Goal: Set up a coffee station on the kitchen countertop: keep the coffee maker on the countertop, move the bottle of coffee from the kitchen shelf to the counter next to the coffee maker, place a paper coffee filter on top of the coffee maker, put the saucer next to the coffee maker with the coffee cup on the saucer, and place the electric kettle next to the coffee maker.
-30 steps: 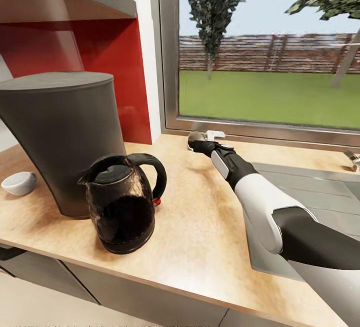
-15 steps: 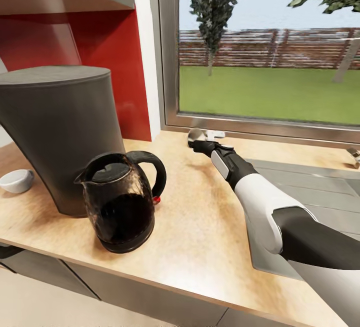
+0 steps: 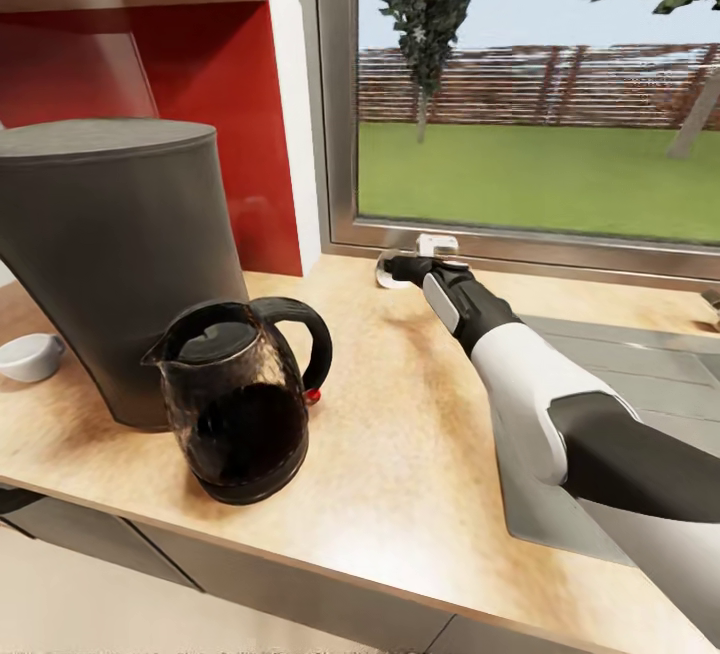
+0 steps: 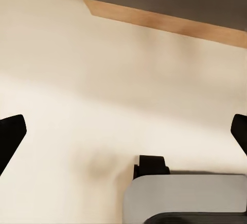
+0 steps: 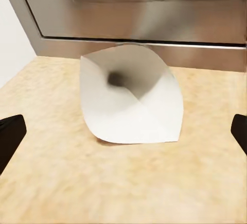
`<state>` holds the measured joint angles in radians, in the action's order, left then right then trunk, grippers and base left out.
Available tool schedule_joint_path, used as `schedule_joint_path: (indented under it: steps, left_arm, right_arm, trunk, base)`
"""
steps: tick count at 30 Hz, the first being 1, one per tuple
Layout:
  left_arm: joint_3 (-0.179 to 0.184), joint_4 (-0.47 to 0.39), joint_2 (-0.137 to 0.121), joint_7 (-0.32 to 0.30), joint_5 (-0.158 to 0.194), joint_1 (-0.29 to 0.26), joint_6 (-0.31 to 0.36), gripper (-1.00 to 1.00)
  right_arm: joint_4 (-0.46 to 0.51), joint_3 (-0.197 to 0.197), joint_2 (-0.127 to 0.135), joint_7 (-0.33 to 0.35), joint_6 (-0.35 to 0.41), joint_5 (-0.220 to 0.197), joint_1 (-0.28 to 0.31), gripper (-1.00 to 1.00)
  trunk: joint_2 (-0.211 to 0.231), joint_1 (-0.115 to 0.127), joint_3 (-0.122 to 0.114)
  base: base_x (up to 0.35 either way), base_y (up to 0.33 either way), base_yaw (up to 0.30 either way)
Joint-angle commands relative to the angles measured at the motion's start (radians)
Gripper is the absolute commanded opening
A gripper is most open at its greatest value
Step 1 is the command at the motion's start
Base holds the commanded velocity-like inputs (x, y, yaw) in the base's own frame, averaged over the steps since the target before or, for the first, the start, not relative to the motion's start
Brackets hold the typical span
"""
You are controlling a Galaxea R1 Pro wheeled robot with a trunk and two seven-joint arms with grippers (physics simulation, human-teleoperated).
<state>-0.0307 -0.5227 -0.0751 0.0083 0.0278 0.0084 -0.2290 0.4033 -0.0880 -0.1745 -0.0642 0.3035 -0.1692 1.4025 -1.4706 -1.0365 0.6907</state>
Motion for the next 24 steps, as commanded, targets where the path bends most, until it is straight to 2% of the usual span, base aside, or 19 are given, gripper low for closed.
schedule_joint_path:
  steps: [1,14,24]
  left_arm:
    - [0.0,-0.002,0.0,0.001,0.003,0.001,-0.001,1.0]
    - [0.0,-0.002,0.0,0.001,0.003,0.001,-0.001,1.0]
    - [0.0,-0.002,0.0,0.001,0.003,0.001,-0.001,1.0]
  right_arm:
    - [0.001,-0.006,0.0,-0.007,0.006,-0.01,0.005,1.0]
    - [0.002,-0.006,0.0,-0.006,0.005,-0.012,0.013,1.0]
    - [0.002,-0.006,0.0,-0.001,0.003,-0.013,0.012,1.0]
  trunk:
    - [0.0,0.0,0.002]
    - [0.0,0.0,0.022]
    - [0.0,0.0,0.024]
  base:
    - [0.0,0.0,0.054]
    - [0.0,0.0,0.064]
    - [0.0,0.02,0.011]
